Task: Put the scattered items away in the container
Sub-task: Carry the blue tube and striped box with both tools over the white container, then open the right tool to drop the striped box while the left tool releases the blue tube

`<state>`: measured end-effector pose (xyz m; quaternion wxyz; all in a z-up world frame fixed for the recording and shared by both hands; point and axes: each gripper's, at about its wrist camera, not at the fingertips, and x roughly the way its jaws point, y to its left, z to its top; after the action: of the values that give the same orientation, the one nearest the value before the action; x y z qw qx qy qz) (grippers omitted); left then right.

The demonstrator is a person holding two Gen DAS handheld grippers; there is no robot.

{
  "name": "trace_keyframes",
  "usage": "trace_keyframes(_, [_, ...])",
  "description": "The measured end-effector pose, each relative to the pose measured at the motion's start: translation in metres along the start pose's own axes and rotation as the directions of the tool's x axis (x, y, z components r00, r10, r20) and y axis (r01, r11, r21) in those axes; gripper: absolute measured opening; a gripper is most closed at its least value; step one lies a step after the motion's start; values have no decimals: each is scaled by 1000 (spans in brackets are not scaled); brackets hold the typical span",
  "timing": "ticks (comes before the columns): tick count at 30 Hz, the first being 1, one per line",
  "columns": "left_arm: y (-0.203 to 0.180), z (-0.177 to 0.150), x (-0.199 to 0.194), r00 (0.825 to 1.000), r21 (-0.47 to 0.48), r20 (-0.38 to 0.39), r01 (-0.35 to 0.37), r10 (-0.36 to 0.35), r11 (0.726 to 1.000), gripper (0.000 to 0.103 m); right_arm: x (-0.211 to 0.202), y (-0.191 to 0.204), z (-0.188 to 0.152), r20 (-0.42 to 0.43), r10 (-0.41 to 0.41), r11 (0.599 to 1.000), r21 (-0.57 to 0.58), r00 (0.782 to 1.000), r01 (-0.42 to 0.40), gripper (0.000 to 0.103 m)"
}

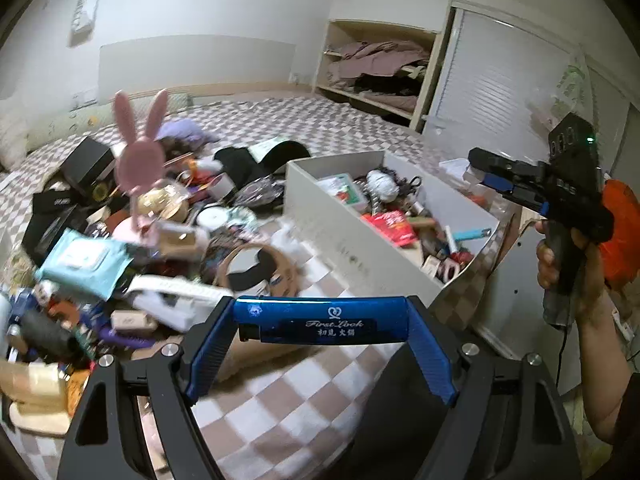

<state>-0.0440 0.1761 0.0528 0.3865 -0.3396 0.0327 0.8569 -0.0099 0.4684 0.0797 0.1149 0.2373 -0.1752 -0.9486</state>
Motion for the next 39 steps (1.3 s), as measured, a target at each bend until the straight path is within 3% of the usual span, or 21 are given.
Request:
trace_keyframes(9, [-35,28,32,998,22,16,62,-62,998,83,-6,-76,8,-50,-173,975,134,984,178,67])
trace_keyframes(15, [-56,40,58,996,40,3,92,-92,995,83,-9,-105,2,-74,-229,953,188,971,239,67])
trace_keyframes(23, [-81,48,86,994,83,-22,110,-109,990,83,-18,-115,3,-89,-253,941,207,963,267,68])
trace_keyframes(24, [-83,48,89,993,85,-25,114,-112,990,83,-19,-114,4,-89,-257,941,204,962,270,72])
trace_keyframes(25, [-86,49,92,993,86,-27,118,-116,989,83,-20,-114,5,-90,-259,941,201,962,273,88])
trace_keyframes(26, [-88,49,94,992,87,-29,121,-119,989,83,-21,-114,5,-91,-258,942,200,962,271,95])
trace_keyframes(39, [-119,52,126,987,118,-81,151,-142,981,83,-35,-101,7,-43,-196,959,201,980,200,96])
